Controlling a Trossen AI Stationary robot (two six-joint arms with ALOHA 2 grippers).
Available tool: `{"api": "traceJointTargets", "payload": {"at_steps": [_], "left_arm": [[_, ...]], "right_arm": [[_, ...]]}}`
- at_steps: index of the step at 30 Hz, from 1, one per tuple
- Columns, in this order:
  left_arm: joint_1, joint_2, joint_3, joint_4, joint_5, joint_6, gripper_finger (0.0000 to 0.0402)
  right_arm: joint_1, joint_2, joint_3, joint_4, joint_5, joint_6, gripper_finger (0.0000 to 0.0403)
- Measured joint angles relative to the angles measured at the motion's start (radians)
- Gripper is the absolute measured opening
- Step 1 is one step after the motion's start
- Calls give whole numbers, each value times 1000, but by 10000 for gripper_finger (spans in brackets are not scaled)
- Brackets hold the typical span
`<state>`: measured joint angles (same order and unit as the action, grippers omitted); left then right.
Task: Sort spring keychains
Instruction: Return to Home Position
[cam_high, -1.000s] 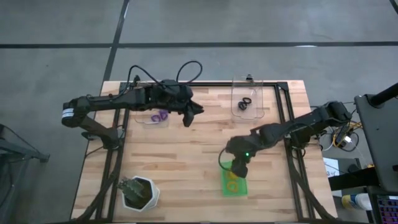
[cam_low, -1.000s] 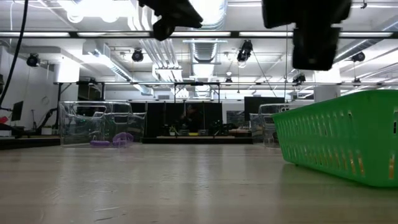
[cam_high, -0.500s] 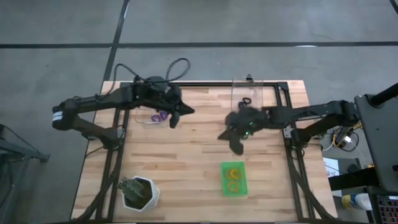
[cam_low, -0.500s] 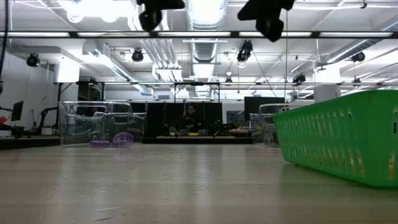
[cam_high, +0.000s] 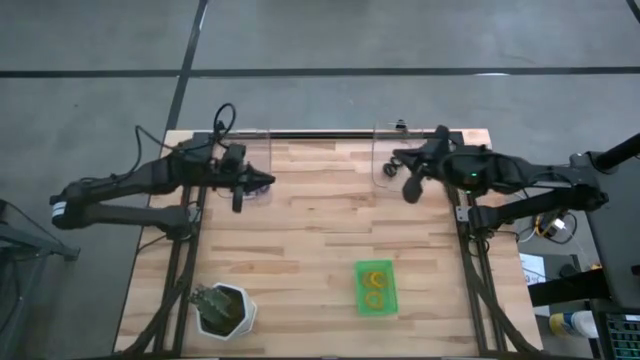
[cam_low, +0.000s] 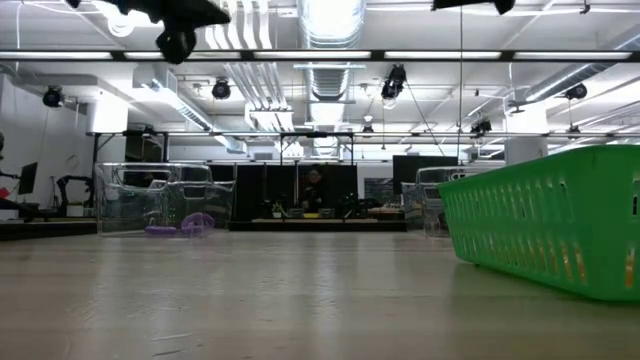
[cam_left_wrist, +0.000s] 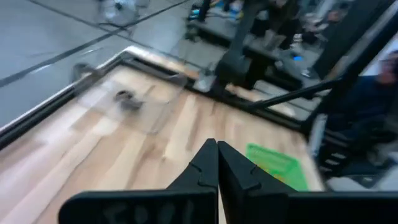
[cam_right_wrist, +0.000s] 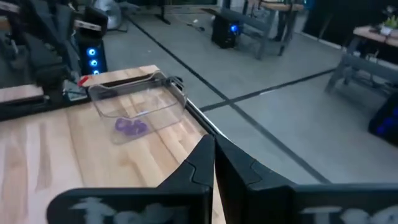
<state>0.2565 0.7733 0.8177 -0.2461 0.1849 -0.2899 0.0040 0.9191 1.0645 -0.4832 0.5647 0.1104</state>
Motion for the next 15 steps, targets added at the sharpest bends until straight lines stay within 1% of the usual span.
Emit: {"api": "traceJointTargets", "payload": {"at_steps": [1,4,5,9,13,15], "left_arm": [[0,-17,-25,-5,-20,2,0],[-2,-73,-87,-51,-17,-12,0],[-4,-93,-106,-42,-13,-12,0],[-9,-188,-197,77,-10,23,0],[-9,-287,-287,186,-11,33,0],[-9,-330,-323,203,-11,29,0]], "right_arm": [[0,-17,-1,-13,-7,-6,8],[-3,-66,-15,-47,-51,-14,8],[-3,-87,-26,-45,-71,-25,8],[-2,-181,-94,-41,-200,-37,8],[-2,-271,-178,-35,-304,-44,8],[-2,-308,-220,-4,-341,-36,8]]}}
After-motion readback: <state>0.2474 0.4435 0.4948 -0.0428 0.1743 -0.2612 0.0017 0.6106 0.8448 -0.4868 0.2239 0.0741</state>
